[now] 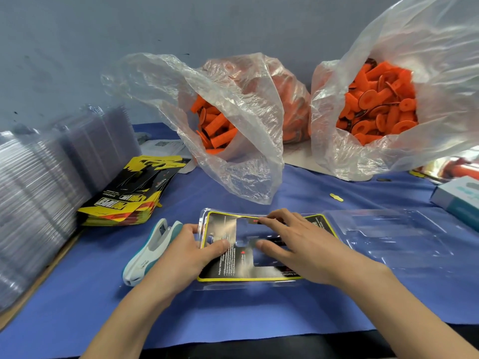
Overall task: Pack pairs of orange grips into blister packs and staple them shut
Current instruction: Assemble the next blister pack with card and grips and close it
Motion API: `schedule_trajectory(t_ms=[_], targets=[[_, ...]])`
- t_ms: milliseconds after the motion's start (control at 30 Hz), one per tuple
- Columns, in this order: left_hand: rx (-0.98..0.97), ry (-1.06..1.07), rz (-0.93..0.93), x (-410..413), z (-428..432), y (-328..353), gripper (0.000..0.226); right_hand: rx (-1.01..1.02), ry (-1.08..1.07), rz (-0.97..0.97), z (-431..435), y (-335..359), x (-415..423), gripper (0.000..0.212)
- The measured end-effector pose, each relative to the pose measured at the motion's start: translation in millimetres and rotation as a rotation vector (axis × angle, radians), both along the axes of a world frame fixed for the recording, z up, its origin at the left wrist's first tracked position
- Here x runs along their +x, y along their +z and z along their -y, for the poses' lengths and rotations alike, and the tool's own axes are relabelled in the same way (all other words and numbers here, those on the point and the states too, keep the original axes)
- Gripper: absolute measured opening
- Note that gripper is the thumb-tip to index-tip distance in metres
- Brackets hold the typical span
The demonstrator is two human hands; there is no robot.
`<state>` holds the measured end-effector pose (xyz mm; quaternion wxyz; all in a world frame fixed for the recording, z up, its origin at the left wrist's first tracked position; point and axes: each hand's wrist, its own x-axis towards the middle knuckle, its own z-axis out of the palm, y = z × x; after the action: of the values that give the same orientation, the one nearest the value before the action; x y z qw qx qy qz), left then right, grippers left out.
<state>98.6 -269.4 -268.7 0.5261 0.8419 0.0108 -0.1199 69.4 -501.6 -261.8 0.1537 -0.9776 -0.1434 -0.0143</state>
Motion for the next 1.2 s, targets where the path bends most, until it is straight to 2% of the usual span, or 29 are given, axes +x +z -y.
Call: schedule_trajectory(t_ms=[133, 267, 333, 400, 500, 567, 600, 667, 733, 800, 1200], targets=[[-0.061, -0.032, -0.038, -4, 5, 0, 0.050, -0.026, -0.022, 0.041, 7, 0, -10, 0.056], [-0.144, -0.060, -0.059, -9, 12, -1, 0.043, -0.018, -0.046, 0.162, 13, 3, -21, 0.055], [-0.168, -0.075, -0.072, -11, 14, -1, 0.041, 0.013, -0.054, 0.207, 15, 4, -23, 0.046], [-0.175, -0.074, -0.079, -11, 15, -1, 0.040, 0.138, -0.063, 0.201, 14, 5, -24, 0.035], [-0.169, -0.060, -0.081, -10, 12, 0, 0.040, 0.522, -0.085, 0.185, 11, 11, -26, 0.022], [-0.159, -0.048, -0.069, -10, 10, 1, 0.040, 0.676, -0.130, 0.266, 15, 17, -27, 0.020], [-0.160, -0.043, -0.061, -9, 8, 0, 0.040, 0.666, -0.160, 0.332, 19, 18, -28, 0.021], [-0.162, -0.027, -0.053, -8, 5, -1, 0.038, 0.479, -0.242, 0.394, 30, 13, -29, 0.021], [-0.157, -0.011, -0.052, -6, 2, -2, 0.037, 0.254, -0.316, 0.340, 41, 2, -33, 0.023], [-0.161, -0.005, -0.053, -4, 1, -3, 0.037, 0.158, -0.338, 0.285, 50, -7, -36, 0.024], [-0.154, -0.023, -0.047, 1, -3, -9, 0.035, 0.257, -0.303, 0.212, 61, -10, -40, 0.030]])
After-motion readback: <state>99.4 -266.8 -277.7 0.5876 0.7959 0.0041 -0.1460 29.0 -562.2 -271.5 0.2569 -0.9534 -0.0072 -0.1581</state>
